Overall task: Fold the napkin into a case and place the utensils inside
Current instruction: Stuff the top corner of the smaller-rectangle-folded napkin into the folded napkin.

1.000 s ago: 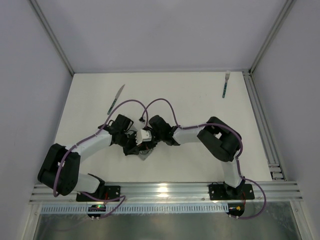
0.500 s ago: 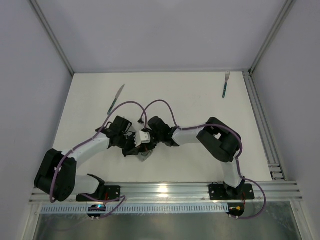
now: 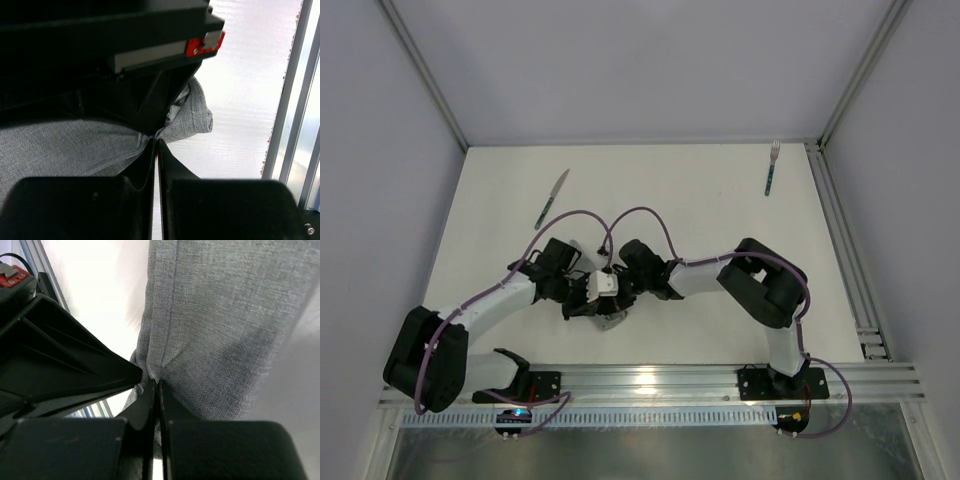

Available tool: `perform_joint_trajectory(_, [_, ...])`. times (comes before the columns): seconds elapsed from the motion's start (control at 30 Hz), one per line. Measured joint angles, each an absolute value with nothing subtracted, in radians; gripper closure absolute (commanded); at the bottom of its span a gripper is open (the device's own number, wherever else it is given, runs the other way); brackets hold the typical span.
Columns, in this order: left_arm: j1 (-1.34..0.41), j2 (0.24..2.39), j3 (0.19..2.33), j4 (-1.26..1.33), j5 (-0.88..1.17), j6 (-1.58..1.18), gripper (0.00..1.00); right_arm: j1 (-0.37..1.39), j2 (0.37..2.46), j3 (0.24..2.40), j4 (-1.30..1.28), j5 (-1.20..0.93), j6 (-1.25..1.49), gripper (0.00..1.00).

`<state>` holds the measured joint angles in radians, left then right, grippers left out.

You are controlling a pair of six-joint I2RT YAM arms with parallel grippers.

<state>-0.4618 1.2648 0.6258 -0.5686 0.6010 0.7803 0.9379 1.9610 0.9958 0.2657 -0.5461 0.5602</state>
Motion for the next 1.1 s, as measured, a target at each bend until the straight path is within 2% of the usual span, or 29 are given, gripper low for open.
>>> perform_joint_trajectory(0.23, [-0.465,1.261,0.608,-0.588,0.596,0.806,1.0,0.961,2.016,1.047,0.276,-0.574,0.586,0.97])
perform_joint_trajectory(0.67, [-0.469,1.218,0.578,-0.586,0.594,0.821,1.0,0.969,1.993,0.916,0.473,-0.576,0.633,0.97])
perform_joint_trajectory(0.77, [-0.469,1.214,0.578,-0.589,0.596,0.821,0.91,0.97,1.993,0.918,0.469,-0.576,0.632,0.97])
perform_joint_trajectory(0.8, [-0.469,1.213,0.578,-0.59,0.595,0.821,0.81,0.97,1.993,0.922,0.461,-0.575,0.63,0.97])
perform_joint_trajectory(0.83, [-0.469,1.213,0.578,-0.59,0.595,0.822,0.79,0.972,1.993,0.928,0.45,-0.575,0.627,0.97])
perform_joint_trajectory(0.97, [-0.458,1.213,0.607,-0.632,0.601,0.802,0.76,0.982,1.994,0.939,0.426,-0.575,0.622,0.97])
perform_joint_trajectory(1.1, [-0.324,1.197,0.703,-0.67,0.691,0.769,0.69,0.99,1.994,0.939,0.422,-0.575,0.623,0.97])
